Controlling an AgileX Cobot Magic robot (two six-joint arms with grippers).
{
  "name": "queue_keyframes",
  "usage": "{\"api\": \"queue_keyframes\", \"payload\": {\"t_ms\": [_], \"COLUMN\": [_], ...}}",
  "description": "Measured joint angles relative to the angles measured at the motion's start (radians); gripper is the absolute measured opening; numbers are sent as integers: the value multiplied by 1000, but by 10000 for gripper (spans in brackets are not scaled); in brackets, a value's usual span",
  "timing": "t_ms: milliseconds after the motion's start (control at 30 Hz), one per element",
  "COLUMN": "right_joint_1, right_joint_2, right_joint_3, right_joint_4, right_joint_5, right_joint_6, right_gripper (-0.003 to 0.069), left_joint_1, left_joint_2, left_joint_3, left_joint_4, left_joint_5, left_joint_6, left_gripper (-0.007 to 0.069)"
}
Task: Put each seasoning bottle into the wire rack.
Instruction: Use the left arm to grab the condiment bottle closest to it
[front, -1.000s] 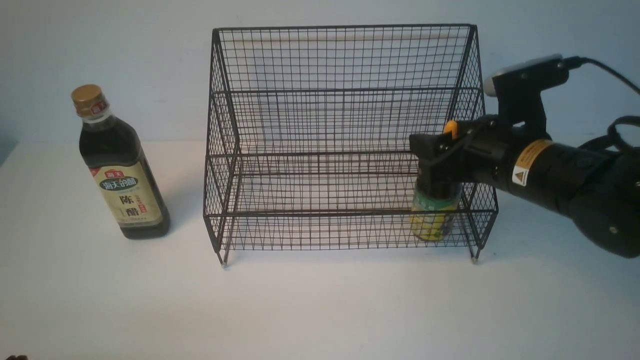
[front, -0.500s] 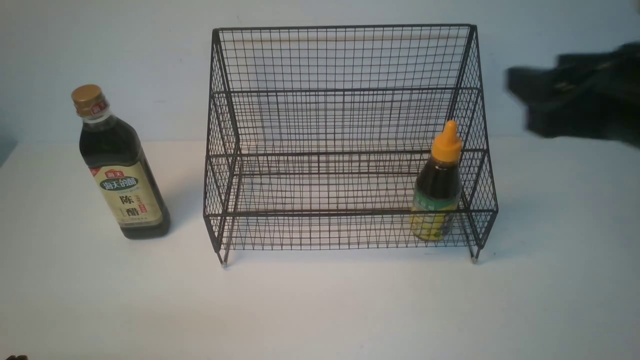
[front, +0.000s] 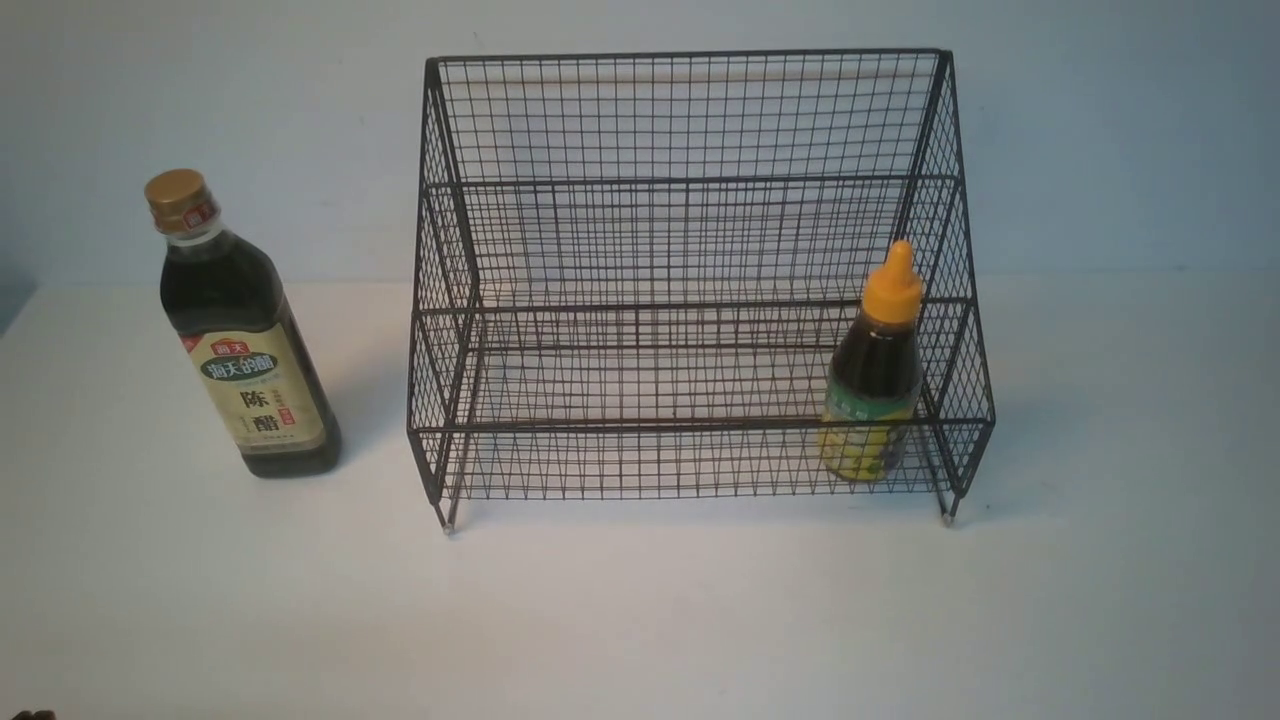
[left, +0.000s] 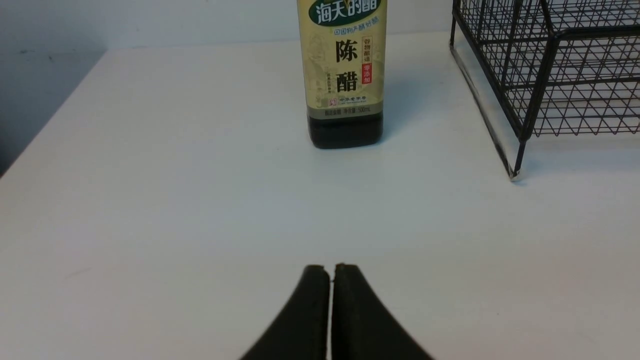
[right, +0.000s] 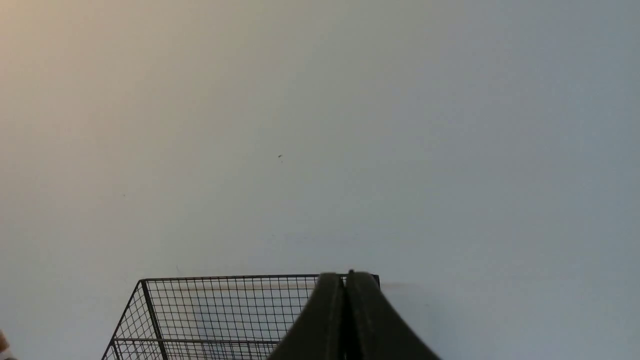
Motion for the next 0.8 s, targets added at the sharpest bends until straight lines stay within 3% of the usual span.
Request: {"api": "queue_keyframes", "payload": {"t_ms": [200,533,600,667,800], "right_joint_1": [0,0,0,0,0], "right_joint_2": [-36,-38,-38,-38,-38], "right_joint_3": [0,0,0,0,0], "right_joint_4": [0,26,66,171,309], "right_joint_5": [64,38,31,17,6], "right_joint_6": [3,-20,-63,-208,-377], "right_gripper": [-13,-13,-13,-15,-14], "left_joint_1": [0,0,0,0,0], "left_joint_2": [0,0,0,0,0], "left_joint_3": [0,0,0,0,0], "left_joint_4": [0,0,0,0,0], "left_joint_5": [0,0,0,0,0], "left_joint_6": [0,0,0,0,0], "left_gripper": [-5,-5,-5,-5,-5]}}
